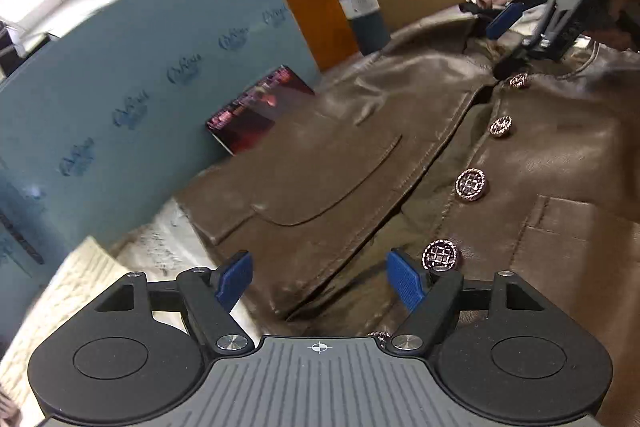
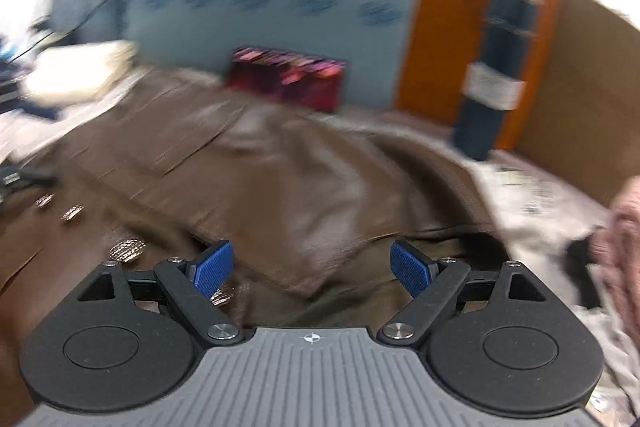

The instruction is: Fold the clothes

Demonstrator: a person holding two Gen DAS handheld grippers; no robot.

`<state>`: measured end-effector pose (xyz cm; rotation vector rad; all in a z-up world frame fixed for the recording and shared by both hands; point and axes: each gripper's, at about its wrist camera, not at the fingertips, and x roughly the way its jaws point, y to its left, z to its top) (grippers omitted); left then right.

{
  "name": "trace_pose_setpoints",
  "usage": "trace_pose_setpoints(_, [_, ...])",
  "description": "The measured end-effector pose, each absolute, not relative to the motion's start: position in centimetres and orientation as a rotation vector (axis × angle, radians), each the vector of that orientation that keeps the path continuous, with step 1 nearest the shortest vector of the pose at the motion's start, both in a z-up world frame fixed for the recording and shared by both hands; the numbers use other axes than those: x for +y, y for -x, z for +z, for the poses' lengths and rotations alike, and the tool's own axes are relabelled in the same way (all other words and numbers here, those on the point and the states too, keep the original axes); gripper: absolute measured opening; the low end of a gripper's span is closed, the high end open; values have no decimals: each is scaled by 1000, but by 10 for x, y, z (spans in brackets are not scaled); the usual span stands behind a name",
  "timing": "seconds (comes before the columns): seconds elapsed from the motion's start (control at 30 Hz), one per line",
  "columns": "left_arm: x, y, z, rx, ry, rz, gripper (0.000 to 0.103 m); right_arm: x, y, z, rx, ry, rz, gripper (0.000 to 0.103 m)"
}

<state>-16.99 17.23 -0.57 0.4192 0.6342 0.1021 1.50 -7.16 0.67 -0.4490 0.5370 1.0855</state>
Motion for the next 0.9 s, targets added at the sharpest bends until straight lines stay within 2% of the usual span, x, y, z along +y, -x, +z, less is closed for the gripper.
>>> trace_pose_setpoints(0.17, [174, 163, -11, 631, -401, 91, 76, -43, -3, -4, 536, 563, 1127, 85])
trace_pose_setpoints(0.27, [178, 162, -10, 618, -371, 77, 76, -31, 5, -8, 485, 611, 1136, 80])
trace_pose_setpoints(0.33, [182, 160, -8, 603, -328, 79, 76, -25, 9, -9, 451, 622, 1166, 60])
trace_pose_setpoints(0.4, [187, 160, -7, 583, -290, 87, 76, -21, 12, -10, 417, 634, 1192, 34])
trace_pose_setpoints(0.5, [195, 162, -3, 547, -237, 108, 76, -16, 18, -9, 369, 642, 1210, 14])
trace_pose_setpoints(0.57, [200, 163, -1, 529, -209, 130, 76, -17, 23, -5, 347, 628, 1224, 10])
trace_pose_setpoints(0.73, [211, 153, -8, 593, -187, 185, 76, -14, 32, 0, 346, 635, 1264, 10])
trace_pose_setpoints(0.77, [213, 152, -10, 605, -180, 187, 76, -13, 30, -2, 360, 642, 1262, 14])
trace_pose_setpoints(0.8, [215, 154, -10, 603, -170, 191, 77, -14, 25, -3, 391, 631, 1262, 27])
trace_pose_setpoints(0.83, [217, 159, -7, 584, -148, 200, 77, -17, 21, -2, 415, 599, 1259, 35])
trace_pose_setpoints(0.87, [220, 167, -3, 560, -123, 211, 77, -21, 16, -1, 438, 567, 1256, 50])
trace_pose_setpoints(0.9, [224, 174, 1, 536, -98, 222, 77, -25, 11, 0, 458, 533, 1253, 58])
